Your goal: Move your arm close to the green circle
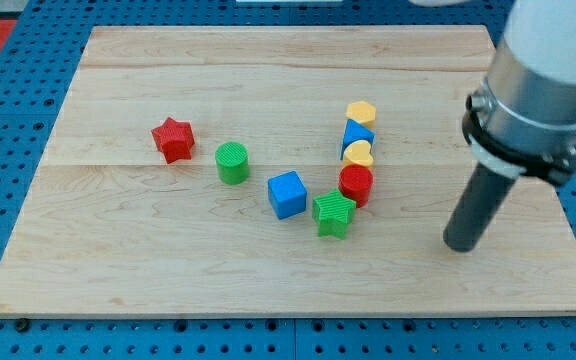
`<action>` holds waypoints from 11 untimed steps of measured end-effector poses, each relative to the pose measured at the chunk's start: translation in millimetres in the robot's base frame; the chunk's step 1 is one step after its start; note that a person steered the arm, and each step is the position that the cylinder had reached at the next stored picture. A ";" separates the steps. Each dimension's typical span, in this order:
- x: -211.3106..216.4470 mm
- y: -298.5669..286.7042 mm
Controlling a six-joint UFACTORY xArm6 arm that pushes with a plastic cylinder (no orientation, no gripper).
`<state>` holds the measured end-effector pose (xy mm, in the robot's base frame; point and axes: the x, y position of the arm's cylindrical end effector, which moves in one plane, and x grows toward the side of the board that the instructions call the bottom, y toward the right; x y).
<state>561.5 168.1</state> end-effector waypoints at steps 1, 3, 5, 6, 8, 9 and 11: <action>26.8 -49.0; 20.3 -110.1; 2.0 -110.1; 2.0 -116.8; -0.7 -202.7; -7.2 -190.4; -9.7 -236.9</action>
